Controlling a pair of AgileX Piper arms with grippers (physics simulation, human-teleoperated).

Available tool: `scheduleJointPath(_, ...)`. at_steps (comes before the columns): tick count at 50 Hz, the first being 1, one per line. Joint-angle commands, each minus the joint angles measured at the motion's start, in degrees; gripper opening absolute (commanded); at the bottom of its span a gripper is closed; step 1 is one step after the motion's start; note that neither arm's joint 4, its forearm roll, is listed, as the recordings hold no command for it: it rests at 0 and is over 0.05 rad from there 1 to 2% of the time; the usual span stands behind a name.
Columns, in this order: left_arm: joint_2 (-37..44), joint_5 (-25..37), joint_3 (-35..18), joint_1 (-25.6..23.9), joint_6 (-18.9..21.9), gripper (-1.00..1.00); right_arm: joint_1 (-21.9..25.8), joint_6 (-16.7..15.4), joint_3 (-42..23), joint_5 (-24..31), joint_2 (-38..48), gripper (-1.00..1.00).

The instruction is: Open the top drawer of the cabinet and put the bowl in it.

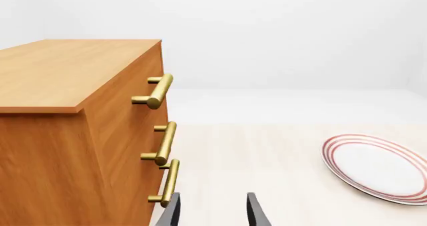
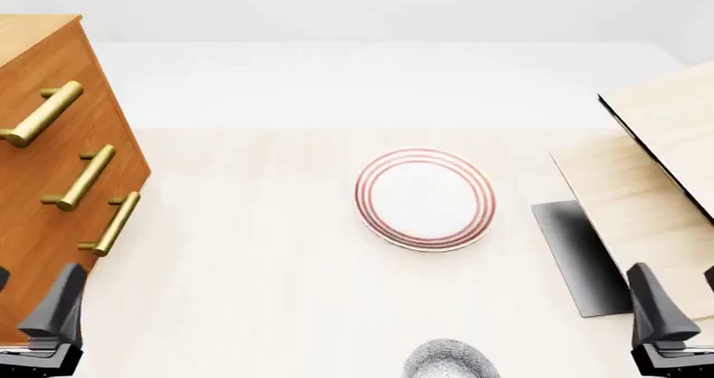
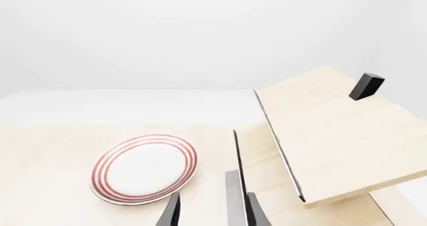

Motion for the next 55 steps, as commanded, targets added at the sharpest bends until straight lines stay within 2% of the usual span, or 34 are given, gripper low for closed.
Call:
scheduleJointPath(1, 0.4, -0.2, -0.1, 0.0, 0.0, 1.00, 0.0, 0.0, -0.1, -0.3, 0.5, 1.00)
scheduleJointPath(14, 0.6, -0.4, -0.1, 0.0, 0.0, 1.00, 0.0, 0.0, -0.1, -0.4, 0.6, 1.00)
scheduleJointPath(15, 1.9, -1.8, 0.0, 0.0, 0.0, 1.00, 0.0, 0.0, -0.1, -0.5, 0.6, 1.00)
scheduleJointPath(16, 0.0, -0.4, -0.2, -0.7, 0.8, 1.00, 0.0, 0.0, -0.1, -0.5, 0.6, 1.00)
scheduleJointPath(18, -0.1, -0.2, -0.2, 1.3, 2.4, 1.00, 0.0, 0.0, -0.1, -0.5, 0.6, 1.00)
scheduleJointPath(19, -0.1, -0.3, -0.3, 0.4, 3.7, 1.00, 0.0, 0.0, -0.1, -0.5, 0.6, 1.00)
scheduleJointPath(28, 0.5, 0.3, -0.6, 1.6, 6.3, 1.00, 0.0, 0.0, -0.1, -0.5, 0.6, 1.00)
scheduleJointPath(32, 1.6, 0.8, -1.6, 1.4, 8.6, 1.00, 0.0, 0.0, -0.1, -0.5, 0.6, 1.00)
scheduleJointPath(39, 9.7, -3.9, -3.2, 1.0, 19.0, 1.00, 0.0, 0.0, -0.1, -0.5, 0.7, 1.00)
scheduleJointPath(44, 13.7, -5.5, -4.8, 0.6, 24.4, 1.00, 0.0, 0.0, -0.1, -0.5, 0.6, 1.00)
scheduleJointPath(47, 15.1, -5.2, -6.2, 0.6, 26.0, 1.00, 0.0, 0.0, -0.1, -0.5, 0.6, 1.00)
scheduleJointPath(48, 16.0, -5.3, -6.8, 0.9, 28.1, 1.00, 0.0, 0.0, -0.1, -0.5, 0.6, 1.00)
scheduleJointPath(50, 16.4, -5.3, -7.2, 0.8, 28.8, 1.00, 0.0, 0.0, -0.1, -0.5, 0.6, 1.00)
scheduleJointPath(51, 18.1, -7.7, -5.4, 2.5, 35.8, 1.00, 0.0, 0.0, -0.1, -0.5, 0.7, 1.00)
scheduleJointPath(53, 17.4, -6.9, -6.2, 2.2, 35.5, 1.00, 0.0, 0.0, -0.1, -0.5, 0.7, 1.00)
scheduleJointPath(54, 16.1, -5.2, -6.9, 2.5, 37.2, 1.00, 0.0, 0.0, -0.1, -0.5, 0.7, 1.00)
scheduleJointPath(55, 16.5, -6.4, -5.8, 3.4, 40.5, 1.00, 0.0, 0.0, -0.1, -0.5, 0.7, 1.00)
